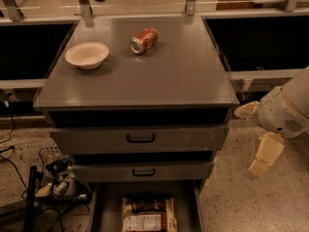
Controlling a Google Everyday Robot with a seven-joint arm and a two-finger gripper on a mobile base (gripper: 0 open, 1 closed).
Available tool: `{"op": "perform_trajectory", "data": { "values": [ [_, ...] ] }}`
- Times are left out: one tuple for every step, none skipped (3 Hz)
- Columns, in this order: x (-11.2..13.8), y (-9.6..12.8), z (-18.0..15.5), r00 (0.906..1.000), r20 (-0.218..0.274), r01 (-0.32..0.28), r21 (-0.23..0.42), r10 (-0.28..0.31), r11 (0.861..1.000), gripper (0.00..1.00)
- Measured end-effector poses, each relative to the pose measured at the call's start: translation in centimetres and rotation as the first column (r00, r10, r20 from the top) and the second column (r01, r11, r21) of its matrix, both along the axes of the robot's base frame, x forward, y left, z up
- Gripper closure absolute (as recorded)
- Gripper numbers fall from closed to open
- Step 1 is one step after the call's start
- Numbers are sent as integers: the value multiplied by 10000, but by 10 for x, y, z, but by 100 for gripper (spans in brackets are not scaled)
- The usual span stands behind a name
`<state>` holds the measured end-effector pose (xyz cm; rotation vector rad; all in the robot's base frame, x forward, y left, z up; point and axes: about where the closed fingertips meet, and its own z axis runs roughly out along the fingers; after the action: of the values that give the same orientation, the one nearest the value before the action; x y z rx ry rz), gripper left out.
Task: Pick brown chip bag from bottom drawer and place on counter
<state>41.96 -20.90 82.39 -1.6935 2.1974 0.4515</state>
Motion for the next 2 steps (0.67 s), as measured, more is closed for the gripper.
{"op": "perform_trajectory", "data": {
  "values": [
    [-2,3,-3,9996,254,163,-821,-143,9965,0],
    [-13,8,-20,9972,696,387,-1680,-273,9850,0]
  ]
}}
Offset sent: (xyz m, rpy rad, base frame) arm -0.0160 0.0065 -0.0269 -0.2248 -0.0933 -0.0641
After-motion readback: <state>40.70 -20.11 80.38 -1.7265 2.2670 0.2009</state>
